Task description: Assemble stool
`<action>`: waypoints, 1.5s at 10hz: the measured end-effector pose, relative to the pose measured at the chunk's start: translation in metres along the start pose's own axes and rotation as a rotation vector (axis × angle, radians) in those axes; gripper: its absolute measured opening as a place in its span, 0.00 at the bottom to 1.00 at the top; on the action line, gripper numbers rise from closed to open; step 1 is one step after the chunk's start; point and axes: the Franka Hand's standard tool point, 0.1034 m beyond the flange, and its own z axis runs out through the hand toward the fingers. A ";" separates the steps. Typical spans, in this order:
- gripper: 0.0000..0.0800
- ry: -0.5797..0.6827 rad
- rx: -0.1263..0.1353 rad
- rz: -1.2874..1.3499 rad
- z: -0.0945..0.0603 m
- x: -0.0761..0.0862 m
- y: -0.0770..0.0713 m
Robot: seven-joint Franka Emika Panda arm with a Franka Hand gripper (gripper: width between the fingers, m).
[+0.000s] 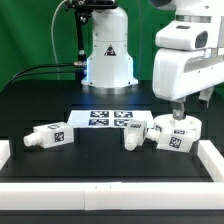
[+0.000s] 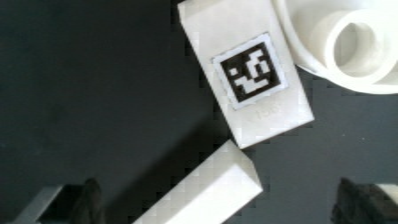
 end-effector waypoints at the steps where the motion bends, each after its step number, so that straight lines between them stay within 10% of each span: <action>1: 0.81 0.001 0.002 -0.009 0.005 0.000 -0.003; 8: 0.81 0.013 0.014 -0.028 0.033 -0.005 -0.014; 15: 0.81 0.009 0.016 0.098 0.015 -0.009 -0.033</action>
Offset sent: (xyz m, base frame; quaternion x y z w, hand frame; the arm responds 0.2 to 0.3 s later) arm -0.0102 0.0023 -0.0177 -0.0242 0.0497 -0.0042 0.9985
